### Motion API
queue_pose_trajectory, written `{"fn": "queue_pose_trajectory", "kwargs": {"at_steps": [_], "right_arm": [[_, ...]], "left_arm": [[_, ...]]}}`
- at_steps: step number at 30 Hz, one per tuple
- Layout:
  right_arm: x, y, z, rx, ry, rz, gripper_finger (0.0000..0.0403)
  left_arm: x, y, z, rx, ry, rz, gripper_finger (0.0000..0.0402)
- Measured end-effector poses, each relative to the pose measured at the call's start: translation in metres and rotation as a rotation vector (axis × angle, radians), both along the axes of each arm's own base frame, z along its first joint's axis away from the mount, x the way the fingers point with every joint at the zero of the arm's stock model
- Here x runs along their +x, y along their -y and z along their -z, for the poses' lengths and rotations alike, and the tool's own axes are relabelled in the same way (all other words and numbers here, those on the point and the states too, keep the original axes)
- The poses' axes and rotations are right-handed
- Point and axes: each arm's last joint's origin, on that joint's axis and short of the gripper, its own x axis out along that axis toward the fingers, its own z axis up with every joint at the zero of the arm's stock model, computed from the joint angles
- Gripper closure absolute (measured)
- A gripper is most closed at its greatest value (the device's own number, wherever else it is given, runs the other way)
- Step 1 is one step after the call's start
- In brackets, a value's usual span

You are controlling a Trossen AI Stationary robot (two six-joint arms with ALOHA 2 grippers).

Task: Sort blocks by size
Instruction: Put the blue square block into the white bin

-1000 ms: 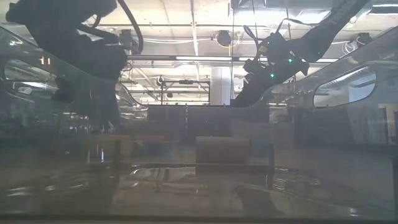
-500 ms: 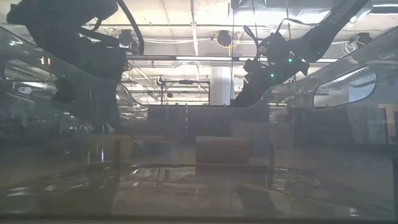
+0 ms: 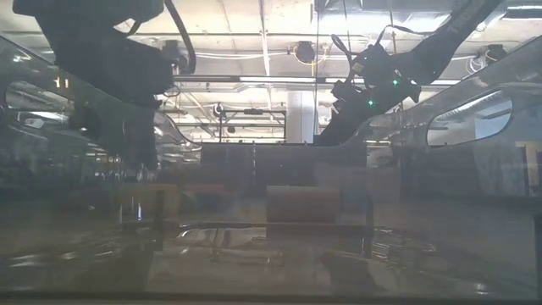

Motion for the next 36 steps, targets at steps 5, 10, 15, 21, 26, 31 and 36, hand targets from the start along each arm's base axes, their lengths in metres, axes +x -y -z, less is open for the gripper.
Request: {"fn": "queue_pose_trajectory", "kwargs": {"at_steps": [5, 10, 15, 21, 26, 31, 36], "right_arm": [[0.0, 0.0, 0.0, -0.001, -0.001, -0.001, 0.0186], [0.0, 0.0, 0.0, -0.002, -0.001, -0.001, 0.0186], [0.0, 0.0, 0.0, 0.001, -0.002, -0.001, 0.0186], [0.0, 0.0, 0.0, 0.003, -0.004, -0.001, 0.0186], [0.003, -0.005, 0.0, 0.005, 0.002, -0.021, 0.0186], [0.018, -0.025, -0.004, 0.022, 0.067, -0.22, 0.0186], [0.035, -0.054, -0.007, -0.112, 0.07, -0.428, 0.0186]], "left_arm": [[0.0, 0.004, 0.002, -0.001, 0.003, 0.008, 0.0158], [0.003, 0.007, 0.015, 0.022, -0.044, 0.016, 0.0158], [0.005, 0.008, 0.028, 0.043, -0.095, 0.018, 0.0158], [0.005, 0.009, 0.031, 0.037, -0.11, 0.02, 0.0195], [0.005, 0.008, 0.03, 0.029, -0.112, 0.026, 0.0268], [0.007, 0.003, 0.029, 0.027, -0.114, 0.024, 0.0268], [0.008, -0.005, 0.021, 0.02, -0.093, 0.022, 0.0268]]}}
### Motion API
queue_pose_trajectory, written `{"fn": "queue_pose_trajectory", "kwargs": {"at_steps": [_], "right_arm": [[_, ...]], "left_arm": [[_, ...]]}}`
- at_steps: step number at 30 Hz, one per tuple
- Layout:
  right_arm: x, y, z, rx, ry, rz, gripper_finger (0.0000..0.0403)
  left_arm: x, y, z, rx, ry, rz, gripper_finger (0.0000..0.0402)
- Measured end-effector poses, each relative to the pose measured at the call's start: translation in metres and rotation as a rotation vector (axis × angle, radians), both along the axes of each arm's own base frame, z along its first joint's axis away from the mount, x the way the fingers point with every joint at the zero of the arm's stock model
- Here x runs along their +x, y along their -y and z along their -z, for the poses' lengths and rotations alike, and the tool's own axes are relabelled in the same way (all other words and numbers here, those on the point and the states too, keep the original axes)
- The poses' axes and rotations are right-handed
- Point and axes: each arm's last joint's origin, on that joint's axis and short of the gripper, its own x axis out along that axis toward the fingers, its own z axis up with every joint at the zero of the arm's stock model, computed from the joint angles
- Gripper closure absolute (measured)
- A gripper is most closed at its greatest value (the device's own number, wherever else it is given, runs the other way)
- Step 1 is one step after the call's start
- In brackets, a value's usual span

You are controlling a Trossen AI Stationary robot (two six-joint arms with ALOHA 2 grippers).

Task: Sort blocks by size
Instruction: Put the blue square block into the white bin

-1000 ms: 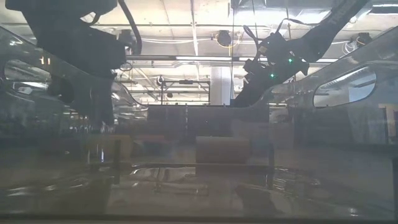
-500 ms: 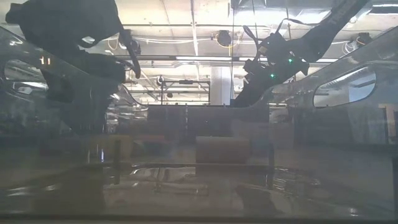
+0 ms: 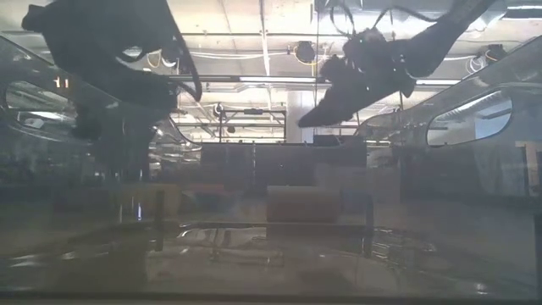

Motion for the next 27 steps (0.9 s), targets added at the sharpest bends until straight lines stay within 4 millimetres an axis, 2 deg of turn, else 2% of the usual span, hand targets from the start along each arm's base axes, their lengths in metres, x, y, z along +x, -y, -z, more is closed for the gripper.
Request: {"fn": "queue_pose_trajectory", "kwargs": {"at_steps": [7, 14, 19, 27], "right_arm": [[0.017, -0.046, 0.0, -0.202, -0.004, -0.247, 0.0186], [0.026, -0.087, 0.0, -0.38, 0.022, -0.455, 0.0186], [0.031, -0.105, -0.005, -0.435, 0.086, -0.513, 0.0186], [0.033, -0.122, -0.009, -0.54, 0.15, -0.581, 0.0186]], "left_arm": [[0.002, -0.013, -0.025, -0.024, 0.091, 0.076, 0.0268], [0.017, -0.028, -0.055, -0.095, 0.312, 0.262, 0.0268], [0.031, -0.041, -0.066, -0.145, 0.46, 0.376, 0.0268], [0.041, -0.063, -0.073, -0.161, 0.579, 0.41, 0.0268]]}}
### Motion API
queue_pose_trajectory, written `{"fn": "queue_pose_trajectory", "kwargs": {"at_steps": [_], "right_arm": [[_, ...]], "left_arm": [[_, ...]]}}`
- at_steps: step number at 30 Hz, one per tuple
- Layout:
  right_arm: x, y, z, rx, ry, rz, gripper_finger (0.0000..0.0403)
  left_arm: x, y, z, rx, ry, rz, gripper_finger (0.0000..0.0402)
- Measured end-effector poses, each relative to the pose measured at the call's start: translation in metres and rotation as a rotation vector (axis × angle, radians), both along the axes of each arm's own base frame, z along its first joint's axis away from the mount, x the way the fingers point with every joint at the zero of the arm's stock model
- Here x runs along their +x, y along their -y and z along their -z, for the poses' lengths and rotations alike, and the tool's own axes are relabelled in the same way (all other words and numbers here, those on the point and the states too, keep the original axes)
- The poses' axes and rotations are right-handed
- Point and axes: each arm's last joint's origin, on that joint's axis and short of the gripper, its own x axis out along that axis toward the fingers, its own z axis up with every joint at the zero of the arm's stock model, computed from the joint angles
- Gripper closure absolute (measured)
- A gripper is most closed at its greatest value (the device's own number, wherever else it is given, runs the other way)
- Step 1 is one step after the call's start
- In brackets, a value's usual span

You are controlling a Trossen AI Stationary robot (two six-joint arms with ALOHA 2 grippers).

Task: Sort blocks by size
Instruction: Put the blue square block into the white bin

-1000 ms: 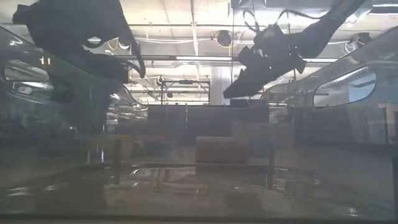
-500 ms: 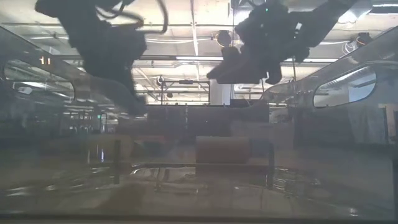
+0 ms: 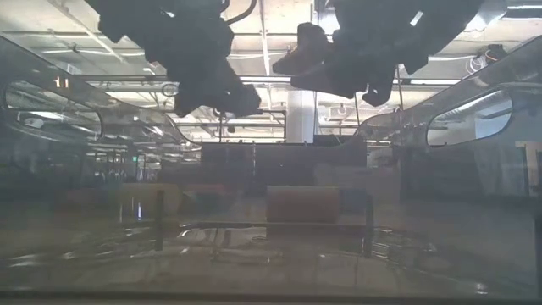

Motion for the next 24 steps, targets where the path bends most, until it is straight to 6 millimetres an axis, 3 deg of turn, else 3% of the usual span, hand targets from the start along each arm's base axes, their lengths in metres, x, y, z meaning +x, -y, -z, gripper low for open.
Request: {"fn": "queue_pose_trajectory", "kwargs": {"at_steps": [14, 24], "right_arm": [[0.007, 0.0, 0.002, -0.123, 0.086, 0.002, 0.0186], [0.032, 0.002, 0.018, -0.095, 0.039, 0.019, 0.0186]], "left_arm": [[0.007, -0.015, -0.01, -0.015, 0.133, 0.047, 0.0268], [0.011, -0.013, -0.005, -0.043, 0.132, 0.09, 0.0268]]}}
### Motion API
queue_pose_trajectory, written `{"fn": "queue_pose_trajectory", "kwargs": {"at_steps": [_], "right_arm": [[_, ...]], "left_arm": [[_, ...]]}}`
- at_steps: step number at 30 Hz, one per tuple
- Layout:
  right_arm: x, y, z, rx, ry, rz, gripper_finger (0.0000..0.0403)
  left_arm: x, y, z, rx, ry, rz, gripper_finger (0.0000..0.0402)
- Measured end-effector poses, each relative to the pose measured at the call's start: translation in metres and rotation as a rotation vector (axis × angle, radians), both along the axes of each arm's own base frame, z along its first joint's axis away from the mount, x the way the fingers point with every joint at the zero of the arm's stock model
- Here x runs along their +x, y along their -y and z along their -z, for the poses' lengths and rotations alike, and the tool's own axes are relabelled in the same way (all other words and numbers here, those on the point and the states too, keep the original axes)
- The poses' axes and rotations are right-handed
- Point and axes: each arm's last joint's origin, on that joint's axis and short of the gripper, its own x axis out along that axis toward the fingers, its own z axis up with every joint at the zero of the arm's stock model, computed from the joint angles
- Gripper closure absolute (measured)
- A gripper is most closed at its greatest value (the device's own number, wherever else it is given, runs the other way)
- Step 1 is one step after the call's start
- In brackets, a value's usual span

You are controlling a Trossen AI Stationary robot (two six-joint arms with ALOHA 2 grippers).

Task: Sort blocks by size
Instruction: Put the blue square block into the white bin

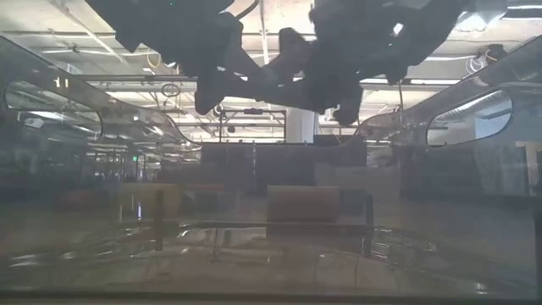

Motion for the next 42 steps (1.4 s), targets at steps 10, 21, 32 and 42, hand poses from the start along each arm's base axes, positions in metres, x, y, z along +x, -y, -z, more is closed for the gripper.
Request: {"fn": "queue_pose_trajectory", "kwargs": {"at_steps": [10, 21, 32, 42], "right_arm": [[0.004, 0.0, 0.003, 0.009, -0.023, 0.008, 0.0235], [0.004, 0.003, 0.003, -0.035, -0.032, 0.116, 0.0285], [-0.025, 0.03, -0.027, -0.001, -0.133, 0.331, 0.0283], [-0.063, 0.101, -0.049, 0.133, -0.129, 0.554, 0.0282]], "left_arm": [[0.002, -0.001, 0.005, 0.02, -0.017, 0.007, 0.0268], [0.002, -0.009, 0.004, 0.033, -0.009, -0.029, 0.0233], [-0.016, -0.028, -0.003, 0.089, -0.093, -0.157, 0.0228], [-0.033, -0.026, 0.004, 0.2, -0.282, -0.235, 0.0226]]}}
